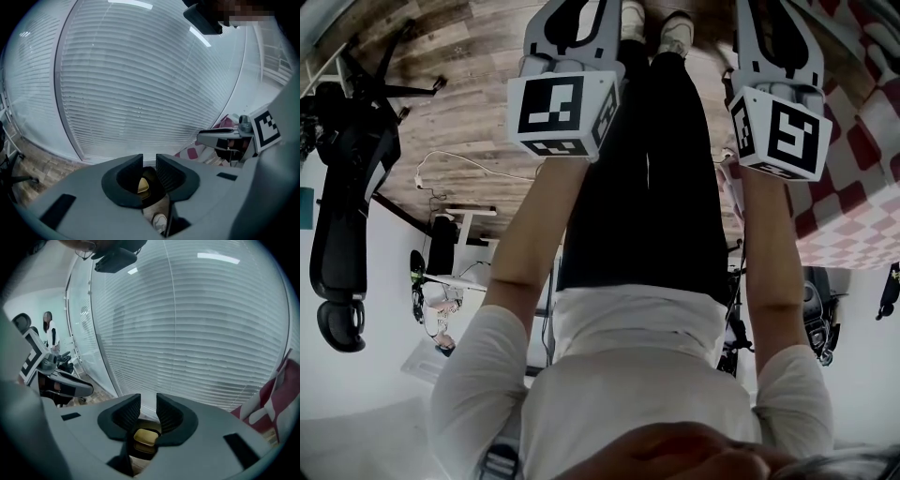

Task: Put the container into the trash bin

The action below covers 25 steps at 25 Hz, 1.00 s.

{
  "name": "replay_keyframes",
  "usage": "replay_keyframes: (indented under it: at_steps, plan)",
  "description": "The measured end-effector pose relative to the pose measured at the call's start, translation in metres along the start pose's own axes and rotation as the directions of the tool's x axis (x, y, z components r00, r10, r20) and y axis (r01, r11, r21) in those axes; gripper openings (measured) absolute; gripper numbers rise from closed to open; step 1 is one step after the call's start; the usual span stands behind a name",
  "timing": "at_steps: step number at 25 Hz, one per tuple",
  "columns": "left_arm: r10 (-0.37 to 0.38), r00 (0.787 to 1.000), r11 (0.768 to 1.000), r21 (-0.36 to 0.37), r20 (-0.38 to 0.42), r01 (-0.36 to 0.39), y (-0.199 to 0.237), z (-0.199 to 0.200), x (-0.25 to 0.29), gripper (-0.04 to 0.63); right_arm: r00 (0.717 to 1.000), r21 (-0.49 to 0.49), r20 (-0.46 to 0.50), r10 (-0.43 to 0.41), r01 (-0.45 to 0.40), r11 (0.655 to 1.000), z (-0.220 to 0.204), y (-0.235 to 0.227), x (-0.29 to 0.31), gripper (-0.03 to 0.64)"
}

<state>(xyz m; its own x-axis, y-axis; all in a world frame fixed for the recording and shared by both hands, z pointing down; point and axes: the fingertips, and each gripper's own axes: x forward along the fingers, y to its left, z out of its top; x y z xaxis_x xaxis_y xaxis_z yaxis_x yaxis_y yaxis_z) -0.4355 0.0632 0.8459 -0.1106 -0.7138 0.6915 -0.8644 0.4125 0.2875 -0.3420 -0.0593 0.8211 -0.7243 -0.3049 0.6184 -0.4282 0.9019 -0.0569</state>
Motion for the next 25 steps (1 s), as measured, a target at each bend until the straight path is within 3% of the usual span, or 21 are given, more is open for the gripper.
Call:
replay_keyframes:
  at_steps: [14, 25]
  plan:
    - [-0.041, 0.988, 0.999, 0.014, 0.149, 0.039, -0.043, 0.108, -0.113, 0.078, 0.985, -0.066, 0.152, 0.081, -0.072, 0.995, 0.133, 0.045, -0.092, 0.101]
    - [-0.109, 0.954, 0.993, 0.08, 0.278, 0.09, -0.092, 0.204, -0.211, 0.078, 0.955, -0.093, 0.268, 0.13, -0.109, 0.99, 0.242, 0.068, -0.184, 0.081]
